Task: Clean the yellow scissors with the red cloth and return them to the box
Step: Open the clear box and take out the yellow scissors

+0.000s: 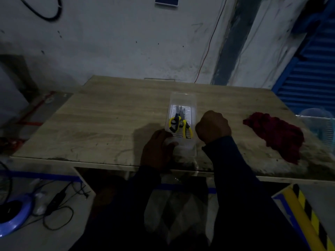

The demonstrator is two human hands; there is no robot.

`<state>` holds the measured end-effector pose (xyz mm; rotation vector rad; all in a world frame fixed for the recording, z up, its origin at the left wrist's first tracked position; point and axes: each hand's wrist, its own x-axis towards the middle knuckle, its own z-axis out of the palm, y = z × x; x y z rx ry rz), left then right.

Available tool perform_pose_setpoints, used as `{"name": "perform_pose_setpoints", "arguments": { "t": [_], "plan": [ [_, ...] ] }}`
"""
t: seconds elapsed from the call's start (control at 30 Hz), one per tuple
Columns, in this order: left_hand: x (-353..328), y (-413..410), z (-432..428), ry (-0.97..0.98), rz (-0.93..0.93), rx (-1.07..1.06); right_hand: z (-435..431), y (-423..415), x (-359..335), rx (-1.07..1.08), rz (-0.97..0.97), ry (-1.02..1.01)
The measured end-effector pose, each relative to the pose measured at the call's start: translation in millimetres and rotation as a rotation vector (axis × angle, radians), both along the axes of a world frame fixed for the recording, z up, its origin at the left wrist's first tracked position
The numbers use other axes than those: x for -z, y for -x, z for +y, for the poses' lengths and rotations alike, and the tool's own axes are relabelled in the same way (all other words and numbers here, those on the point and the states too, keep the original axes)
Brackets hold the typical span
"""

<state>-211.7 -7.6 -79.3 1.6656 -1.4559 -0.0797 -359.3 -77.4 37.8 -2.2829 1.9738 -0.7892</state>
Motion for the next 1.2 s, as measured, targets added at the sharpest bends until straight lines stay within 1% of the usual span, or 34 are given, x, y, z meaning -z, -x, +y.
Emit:
{"name": "perform_pose_setpoints", "arguments": {
  "t": [0.03, 0.07, 0.1, 0.13, 0.17, 0.23, 0.27, 0.33, 0.43, 0.5, 0.6, 0.7, 0.77, 0.83, 0.9, 0.93, 1.0, 1.1, 1.13, 1.2],
  "plan": [
    [0, 0, 0, 0.006, 0.003, 0.003, -2, -8, 2, -0.031, -0.041, 0.123],
    [0, 0, 1, 0.009, 0.002, 0.005, -5, -18, 1, -0.08, -0.078, 0.168],
    [1, 0, 0, 0.012, -0.008, 0.005, -10, -27, 3, -0.176, -0.092, 0.082],
    [1, 0, 0, 0.018, -0.028, 0.003, -15, -36, 5, -0.281, -0.121, -0.048],
    [3, -1, 0, 0.025, -0.053, 0.008, -21, -43, 10, -0.342, -0.131, -0.159],
    [4, -1, 1, 0.036, -0.079, 0.029, -25, -54, 14, -0.284, -0.168, -0.383],
    [3, -2, 2, 0.039, -0.072, 0.036, -27, -58, 18, -0.233, -0.169, -0.444],
    [2, -2, 2, 0.043, -0.057, 0.041, -29, -65, 23, -0.203, -0.113, -0.476],
    [-2, -1, 4, 0.033, -0.073, 0.04, -33, -68, 29, -0.184, -0.118, -0.459],
    [-4, 1, 5, 0.045, -0.06, 0.04, -35, -64, 30, -0.141, -0.162, -0.449],
    [-6, 2, 7, 0.054, -0.041, 0.045, -27, -59, 28, -0.109, -0.208, -0.375],
    [-4, 2, 6, 0.052, -0.043, 0.049, -11, -53, 20, -0.136, -0.212, -0.223],
    [-1, 1, 5, 0.034, -0.062, 0.025, 4, -44, 17, -0.192, -0.179, -0.068],
    [1, 2, 4, 0.019, -0.078, 0.009, 17, -31, 19, -0.23, -0.23, 0.129],
    [0, 2, 4, -0.008, -0.059, 0.014, 23, -13, 28, -0.206, -0.32, 0.237],
    [0, 3, 4, 0.004, -0.042, 0.016, 20, -3, 34, -0.182, -0.335, 0.264],
    [1, 4, 4, 0.054, -0.014, 0.007, 9, 17, 45, -0.122, -0.302, 0.28],
    [4, 6, 3, 0.09, 0.02, 0.012, -7, 39, 59, 0.02, -0.271, 0.159],
    [5, 6, 3, 0.097, 0.024, 0.014, -9, 42, 63, 0.039, -0.243, 0.106],
    [7, 4, 2, 0.107, 0.029, 0.032, -13, 40, 74, 0.041, -0.116, 0.037]
  ]
}}
